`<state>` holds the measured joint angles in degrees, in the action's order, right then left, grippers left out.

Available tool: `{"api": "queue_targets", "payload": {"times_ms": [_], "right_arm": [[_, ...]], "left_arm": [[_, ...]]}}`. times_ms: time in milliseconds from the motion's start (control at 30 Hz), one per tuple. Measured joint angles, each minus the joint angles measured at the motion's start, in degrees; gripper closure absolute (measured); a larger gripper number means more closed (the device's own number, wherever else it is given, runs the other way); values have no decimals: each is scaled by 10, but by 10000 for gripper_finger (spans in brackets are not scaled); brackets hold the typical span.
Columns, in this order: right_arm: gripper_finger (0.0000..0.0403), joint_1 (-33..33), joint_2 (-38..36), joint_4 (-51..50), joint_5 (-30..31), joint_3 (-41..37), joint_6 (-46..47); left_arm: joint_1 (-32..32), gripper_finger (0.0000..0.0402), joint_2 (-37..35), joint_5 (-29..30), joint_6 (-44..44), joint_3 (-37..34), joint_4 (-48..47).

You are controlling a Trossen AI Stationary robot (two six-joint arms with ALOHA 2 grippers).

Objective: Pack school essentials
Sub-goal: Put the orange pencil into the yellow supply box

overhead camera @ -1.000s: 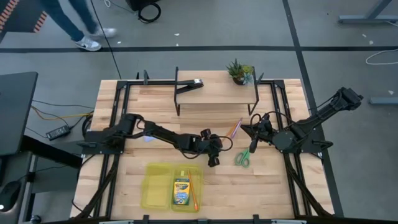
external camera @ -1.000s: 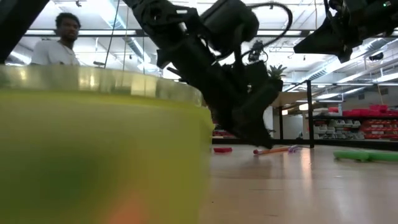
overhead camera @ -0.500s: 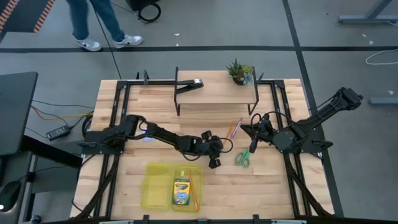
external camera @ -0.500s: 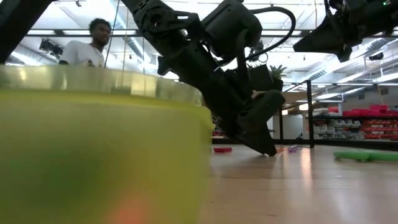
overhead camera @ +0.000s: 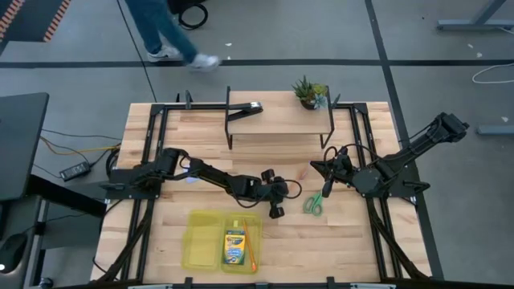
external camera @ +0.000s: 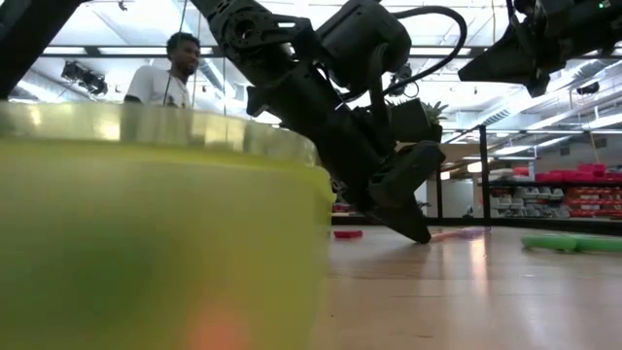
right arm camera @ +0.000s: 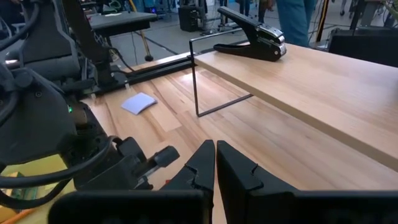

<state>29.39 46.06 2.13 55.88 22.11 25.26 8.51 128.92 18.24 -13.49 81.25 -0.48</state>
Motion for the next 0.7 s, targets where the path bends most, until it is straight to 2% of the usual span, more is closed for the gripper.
{"api": "queue_targets", "payload": {"times_ms": [167, 700], "right_arm": [[380, 0, 0, 8, -7, 0, -8], [380, 1, 0, 13, -11, 0, -12]], "left_arm": [[-1, 395, 0, 1, 3, -1, -3], [-5, 399, -2, 10, 13, -2, -10]]}}
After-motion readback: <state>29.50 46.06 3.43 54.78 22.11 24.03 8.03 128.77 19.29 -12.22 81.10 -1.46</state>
